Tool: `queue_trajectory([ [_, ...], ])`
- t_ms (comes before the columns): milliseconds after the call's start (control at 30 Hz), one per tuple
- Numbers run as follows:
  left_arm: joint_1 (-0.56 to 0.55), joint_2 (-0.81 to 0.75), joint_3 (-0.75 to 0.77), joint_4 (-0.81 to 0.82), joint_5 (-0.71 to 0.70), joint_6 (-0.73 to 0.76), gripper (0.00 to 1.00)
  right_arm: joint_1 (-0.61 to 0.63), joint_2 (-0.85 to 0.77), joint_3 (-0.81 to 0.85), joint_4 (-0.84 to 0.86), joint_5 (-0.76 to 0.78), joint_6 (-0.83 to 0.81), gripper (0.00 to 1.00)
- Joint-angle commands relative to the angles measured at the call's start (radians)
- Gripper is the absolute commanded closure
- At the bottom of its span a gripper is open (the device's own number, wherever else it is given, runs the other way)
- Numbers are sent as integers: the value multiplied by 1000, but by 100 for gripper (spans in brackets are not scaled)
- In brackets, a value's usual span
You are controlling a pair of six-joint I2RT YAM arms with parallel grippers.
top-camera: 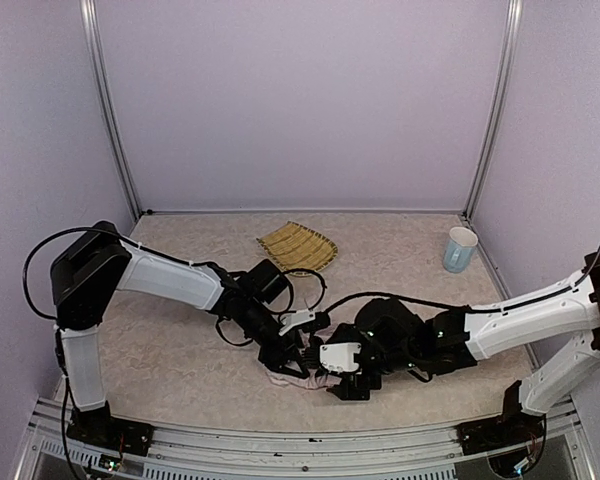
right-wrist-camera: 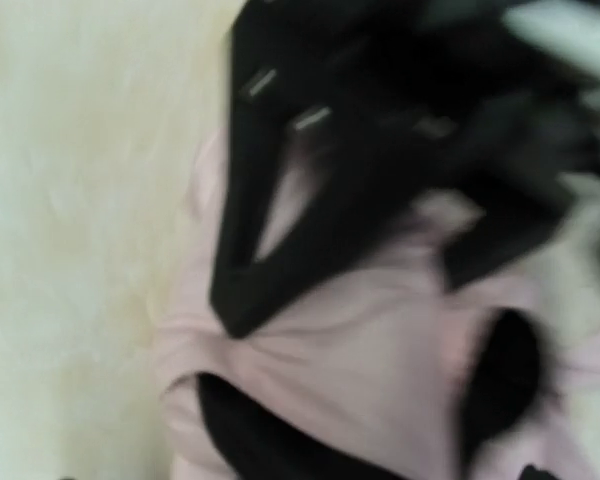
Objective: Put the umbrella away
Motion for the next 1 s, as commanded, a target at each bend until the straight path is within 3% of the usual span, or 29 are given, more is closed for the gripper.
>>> queue_trajectory([
  [0,29,102,-7,-151,-56,-27,74,19,119,55,8,87,-122,6],
  [167,31,138,24,-175,-36,-19,74,19,228,90,34,128,-150,12],
  [267,33,143,34,-182,-36,-14,74,19,295,124,8,138,-132,32],
  [400,35,143,42,-178,-42,-20,73,19,323,141,-4,125,-89,72],
  [500,49,104,27,-100,-86,-87,57,19,310,140,-28,97,-51,87],
  [633,104,-55,-96,230,-155,-226,42,19,298,122,-74,61,2,95],
  [867,120,-530,-571,887,-325,-266,39,-10,330,159,-240,-78,103,100],
  [967,91,-692,-725,1039,-397,-208,43,-49,351,212,-355,-207,145,100],
])
